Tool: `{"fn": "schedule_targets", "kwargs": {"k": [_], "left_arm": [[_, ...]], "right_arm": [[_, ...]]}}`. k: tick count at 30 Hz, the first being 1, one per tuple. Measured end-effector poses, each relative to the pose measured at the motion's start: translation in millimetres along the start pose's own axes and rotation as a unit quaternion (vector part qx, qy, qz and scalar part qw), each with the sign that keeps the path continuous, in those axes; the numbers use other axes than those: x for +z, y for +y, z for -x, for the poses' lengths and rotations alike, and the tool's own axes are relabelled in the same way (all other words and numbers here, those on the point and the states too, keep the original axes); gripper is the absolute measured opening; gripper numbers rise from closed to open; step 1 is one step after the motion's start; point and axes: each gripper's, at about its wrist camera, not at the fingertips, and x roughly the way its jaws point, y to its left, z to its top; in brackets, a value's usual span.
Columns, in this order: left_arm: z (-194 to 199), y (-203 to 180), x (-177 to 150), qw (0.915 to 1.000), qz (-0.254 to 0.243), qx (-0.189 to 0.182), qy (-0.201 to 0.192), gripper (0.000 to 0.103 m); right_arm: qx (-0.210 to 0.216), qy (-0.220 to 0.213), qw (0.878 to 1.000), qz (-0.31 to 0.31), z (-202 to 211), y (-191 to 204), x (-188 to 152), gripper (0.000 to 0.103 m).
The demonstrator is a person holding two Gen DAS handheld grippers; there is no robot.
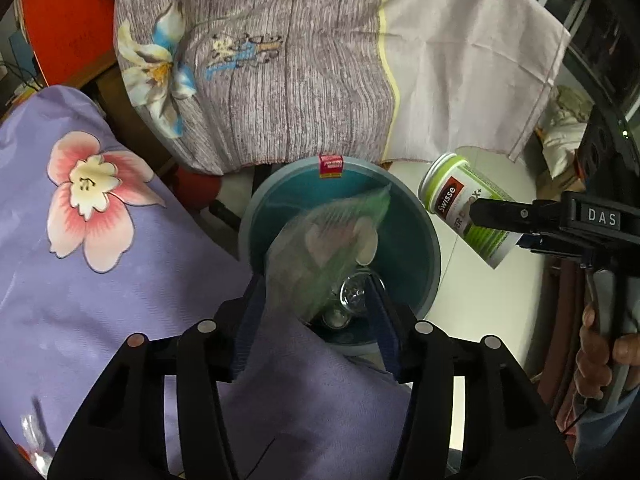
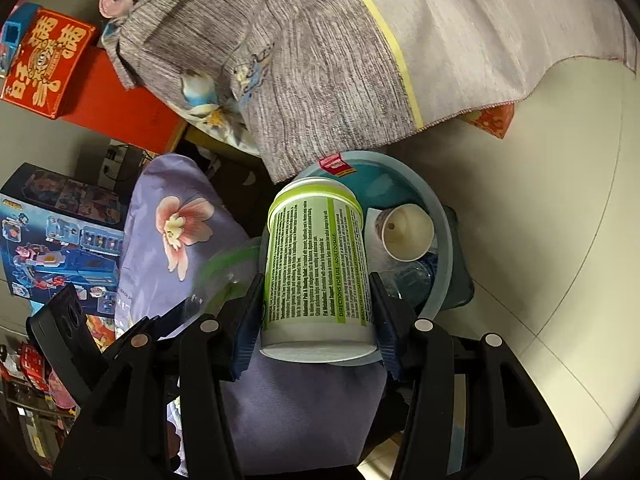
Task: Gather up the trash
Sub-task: 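Open the left gripper over the bin while the right gripper releases the pill bottle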
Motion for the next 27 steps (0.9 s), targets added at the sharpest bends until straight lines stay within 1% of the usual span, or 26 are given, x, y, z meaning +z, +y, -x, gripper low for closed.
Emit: {"fn": "schedule_targets", "kwargs": {"k": [7, 11, 14, 20, 22, 23, 27], "left_arm": [[-3.6, 9.4, -4.4, 0.9999, 0.014, -0.002, 0.008, 0.063], [3.0, 12.0, -6.7, 0.9999, 0.017, 0.002, -0.001, 0.075], [7.6, 13.4, -9.5, 0.9998, 0.019, 0.002, -0.007, 0.082], [8.0, 16.6, -12.6, 0.9997, 0.022, -0.002, -0.007, 0.084], [8.0, 18.1, -13.0, 0.9997, 0.023, -0.005, -0.006, 0.084], [8.4, 18.7, -13.2, 0.9997, 0.024, -0.005, -0.007, 0.084], [10.0, 23.4, -12.7, 0.9995, 0.028, -0.008, -0.008, 0.085]], "right_arm": [[-0.002, 0.009, 1.000, 0.002, -10.3, 3.2, 1.4, 0.049], [-0.002, 0.012, 1.000, 0.006, -14.5, 7.8, 1.8, 0.049], [-0.006, 0.015, 1.000, 0.009, -18.8, 11.8, 1.7, 0.049], [-0.014, 0.018, 1.000, 0.018, -30.1, 22.8, 6.7, 0.049], [-0.016, 0.016, 1.000, 0.014, -31.9, 24.0, 8.6, 0.056], [-0.018, 0.014, 1.000, 0.013, -32.0, 24.7, 9.2, 0.062], [-0.023, 0.016, 1.000, 0.013, -35.0, 28.2, 9.1, 0.065]]}}
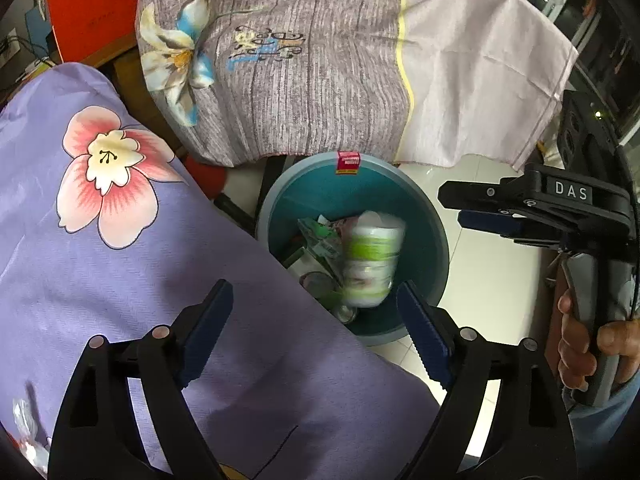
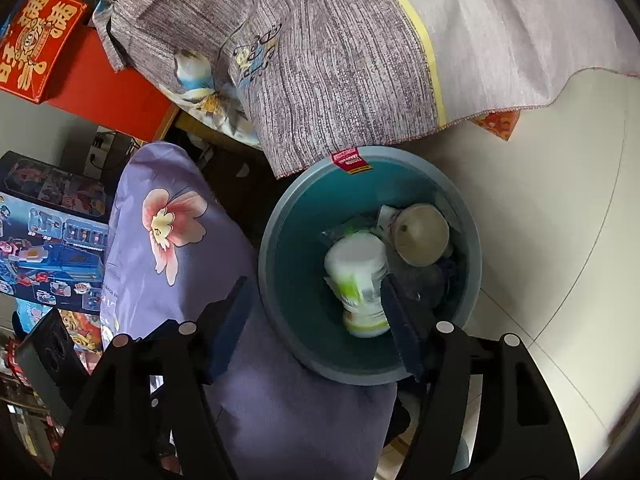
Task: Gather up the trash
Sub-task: 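Open the left gripper over the bin while the right gripper releases the pill bottle, then move both open grippers back over the bedspread toward the egg and wrapper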
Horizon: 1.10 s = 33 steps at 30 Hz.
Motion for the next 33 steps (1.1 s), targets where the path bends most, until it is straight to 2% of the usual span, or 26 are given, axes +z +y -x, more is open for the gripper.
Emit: {"fn": "schedule_targets", "kwargs": {"k": [6, 21, 29, 33], "left_arm": [[-0.3, 5.8, -1.0, 1.0000, 0.007, -0.005, 0.002, 0.086], [17.2, 16.8, -10.7, 0.9997, 0.014, -0.015, -0.011, 0.088], [45.0, 25.7, -24.7, 0.9992, 0.015, -0.013, -0.035, 0.090], [61.4, 34.9, -33.9, 0.9985, 0.024, -0.011, -0.048, 0.092]], "right_arm": [[-0.005, 0.008, 1.000, -0.008, -5.0, -0.1, -4.8, 0.074], [-0.025, 0.017, 0.999, -0.013, -2.5, 19.1, -23.8, 0.078], [-0.036, 0.013, 0.999, -0.007, 5.4, 38.1, -41.6, 0.081], [-0.025, 0.021, 0.999, 0.001, 5.7, 52.9, -53.8, 0.081]]}}
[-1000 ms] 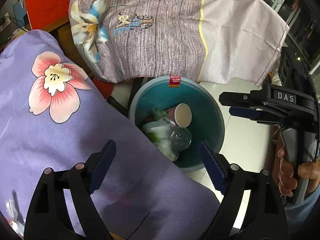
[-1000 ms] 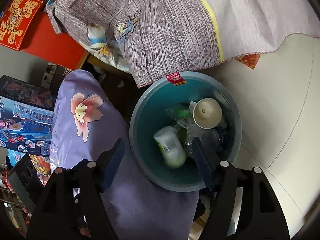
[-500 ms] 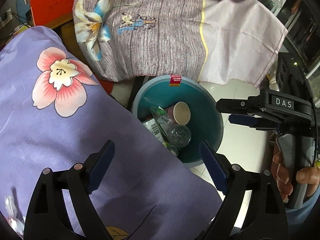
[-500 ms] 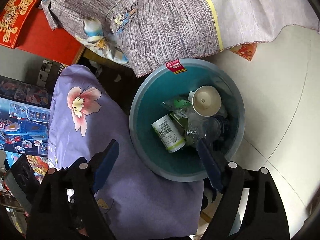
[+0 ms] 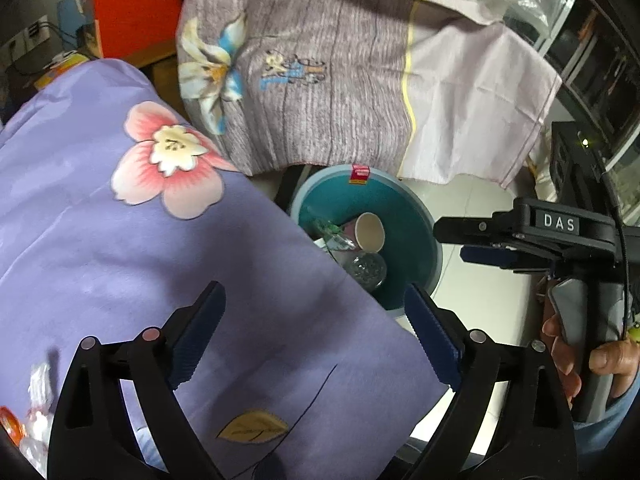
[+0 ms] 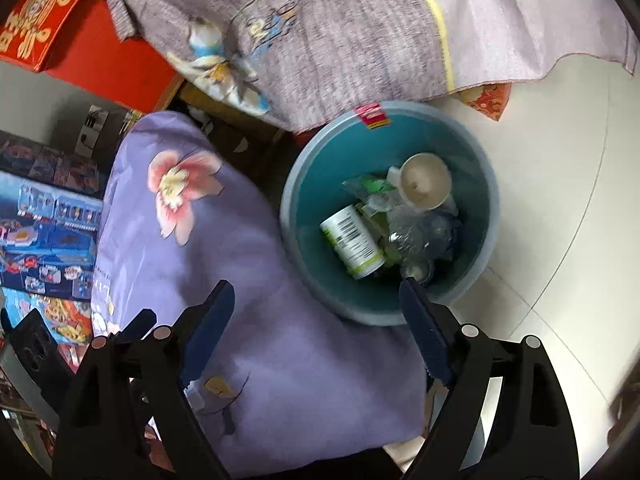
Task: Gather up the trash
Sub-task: 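Move both open grippers back over the bedspread toward the egg and wrapper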
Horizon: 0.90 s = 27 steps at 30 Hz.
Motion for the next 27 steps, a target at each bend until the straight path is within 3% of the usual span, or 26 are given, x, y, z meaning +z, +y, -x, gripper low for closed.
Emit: {"fn": "schedule_targets", "kwargs": {"k": [6, 12, 19, 27], "left_arm": [[27.7, 17.0, -17.4, 0.9997, 0.009, 0.012, -0.018, 0.092], [55.5, 43.6, -44.0, 0.9984, 0.028, 0.033, -0.035, 0.093], [86.7, 95.2, -82.0, 0.9941, 0.076, 0.060, -0.049, 0.094], [134.6, 159.8, -127.3, 0.9849, 0.135, 0.081, -0.072, 0.094]], "right_arm": [[0.014, 0.014, 1.000, 0.019, -2.7, 31.7, -21.6, 0.081], [-0.009, 0.019, 0.998, 0.062, -13.8, 71.5, -44.3, 0.081], [-0.008, 0.035, 0.991, 0.129, -34.8, 130.2, -74.1, 0.081], [-0.006, 0.083, 0.979, 0.187, -70.7, 206.5, -116.0, 0.081]]}}
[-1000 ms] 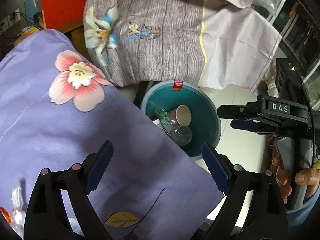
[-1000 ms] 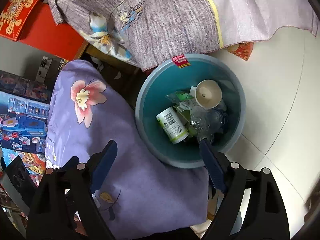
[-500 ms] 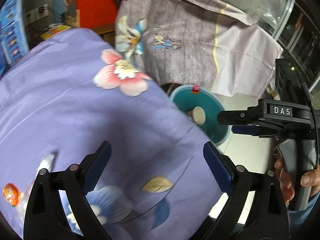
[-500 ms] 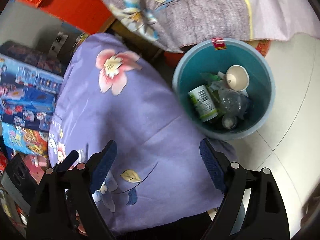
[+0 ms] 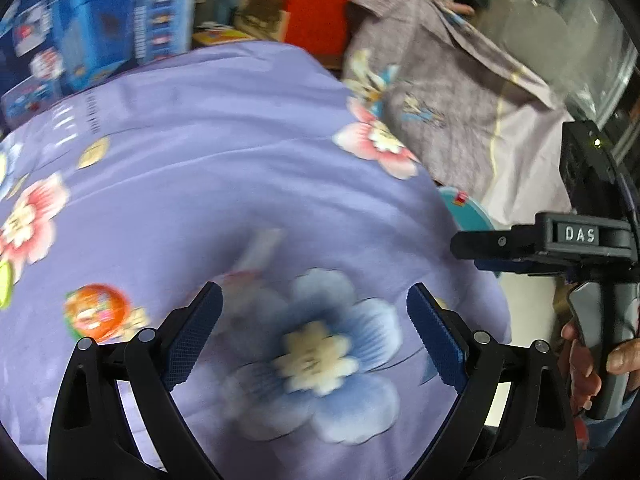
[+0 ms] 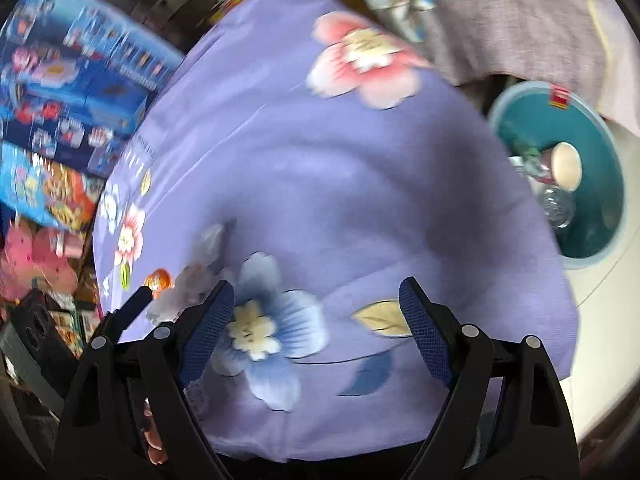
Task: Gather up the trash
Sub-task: 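Move both open grippers back over the bedspread toward the egg and wrapper, then grasp the orange-green plastic egg with the left gripper while the right gripper grasps the clear wrapper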
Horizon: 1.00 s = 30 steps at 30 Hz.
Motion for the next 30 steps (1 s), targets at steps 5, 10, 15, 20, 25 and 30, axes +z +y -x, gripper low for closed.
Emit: {"fn": "schedule_targets", "kwargs": {"k": [5, 10, 15, 20, 25, 30], "left_arm": [[27.4, 49.9, -16.3, 0.9992, 0.026, 0.025, -0.019, 0.095], [40.6, 101.9, -35.2, 0.9962, 0.066, 0.053, -0.019, 0.095], [40.0, 135.8, -48.7, 0.9928, 0.103, 0.061, -0.008, 0.095], [34.2, 150.1, -55.9, 0.9913, 0.117, 0.060, 0.001, 0.095], [28.1, 162.8, -58.5, 0.9902, 0.126, 0.059, 0.009, 0.095], [24.6, 175.6, -61.6, 0.9891, 0.134, 0.059, 0.013, 0.095]], "right_arm": [[-0.001, 0.028, 0.999, 0.042, -25.0, 51.9, -6.6, 0.081], [0.003, 0.049, 0.997, 0.067, -46.8, 90.9, -13.1, 0.081], [0.005, 0.065, 0.995, 0.070, -65.3, 111.6, -17.5, 0.081], [0.008, 0.080, 0.995, 0.061, -85.7, 122.7, -21.2, 0.081], [0.006, 0.084, 0.995, 0.059, -103.0, 134.2, -22.3, 0.081], [0.005, 0.087, 0.994, 0.063, -116.7, 141.2, -23.8, 0.081]]}}
